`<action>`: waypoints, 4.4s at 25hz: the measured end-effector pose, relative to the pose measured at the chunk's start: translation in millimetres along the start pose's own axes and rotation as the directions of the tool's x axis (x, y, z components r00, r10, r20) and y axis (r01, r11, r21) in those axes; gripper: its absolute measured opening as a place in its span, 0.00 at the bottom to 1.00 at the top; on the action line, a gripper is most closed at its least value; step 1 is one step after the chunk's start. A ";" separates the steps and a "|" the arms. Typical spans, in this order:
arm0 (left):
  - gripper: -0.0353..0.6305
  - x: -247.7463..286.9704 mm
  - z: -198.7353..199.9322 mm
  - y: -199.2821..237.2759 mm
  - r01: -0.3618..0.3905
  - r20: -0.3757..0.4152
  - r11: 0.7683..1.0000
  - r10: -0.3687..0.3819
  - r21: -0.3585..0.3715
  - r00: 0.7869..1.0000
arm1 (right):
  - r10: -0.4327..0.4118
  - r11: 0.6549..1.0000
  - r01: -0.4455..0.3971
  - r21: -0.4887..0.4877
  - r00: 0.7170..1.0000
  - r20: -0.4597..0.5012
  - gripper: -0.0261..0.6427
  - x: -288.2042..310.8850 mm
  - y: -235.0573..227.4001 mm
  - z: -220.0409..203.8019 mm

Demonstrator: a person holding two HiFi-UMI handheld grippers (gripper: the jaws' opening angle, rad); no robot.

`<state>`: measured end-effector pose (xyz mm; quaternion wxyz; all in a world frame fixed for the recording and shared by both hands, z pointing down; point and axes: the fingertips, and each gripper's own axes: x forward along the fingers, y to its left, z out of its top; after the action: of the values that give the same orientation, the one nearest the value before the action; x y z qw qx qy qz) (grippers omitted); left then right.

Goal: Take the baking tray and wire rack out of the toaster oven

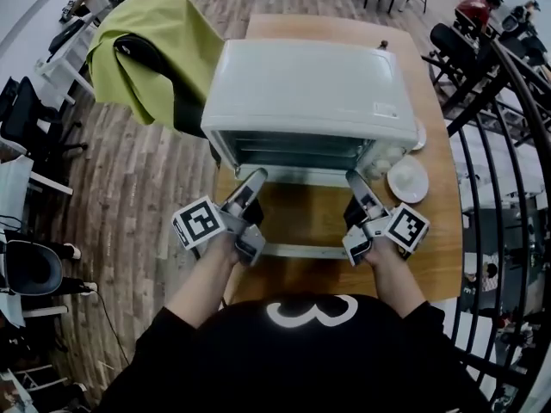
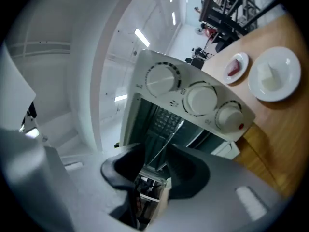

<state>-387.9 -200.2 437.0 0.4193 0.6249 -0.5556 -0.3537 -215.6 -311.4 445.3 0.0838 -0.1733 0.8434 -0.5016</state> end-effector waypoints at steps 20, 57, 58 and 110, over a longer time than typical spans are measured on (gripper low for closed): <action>0.34 53.1 47.3 115.7 -0.103 0.172 0.972 0.141 -0.211 0.975 | -0.213 0.930 0.135 0.343 0.956 0.203 0.28 72.1 -97.0 -3.7; 0.20 55.9 43.6 135.6 -0.180 0.173 0.959 0.219 -0.217 0.960 | -0.242 0.924 0.140 0.356 0.934 0.261 0.18 70.4 -110.2 0.2; 0.20 54.4 42.6 135.8 -0.182 0.174 0.959 0.222 -0.219 0.959 | -0.242 0.924 0.140 0.356 0.935 0.260 0.18 69.0 -110.0 -0.9; 0.19 -67.7 -47.8 86.6 -0.241 0.173 0.942 0.285 -0.235 0.943 | -0.223 0.897 0.137 0.419 0.961 0.163 0.17 -58.5 -68.0 -74.6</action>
<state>-387.9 -129.5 533.8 0.4674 0.4571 -0.6339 -0.4133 -170.8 -258.1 539.0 0.1581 -0.2810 0.6883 -0.6498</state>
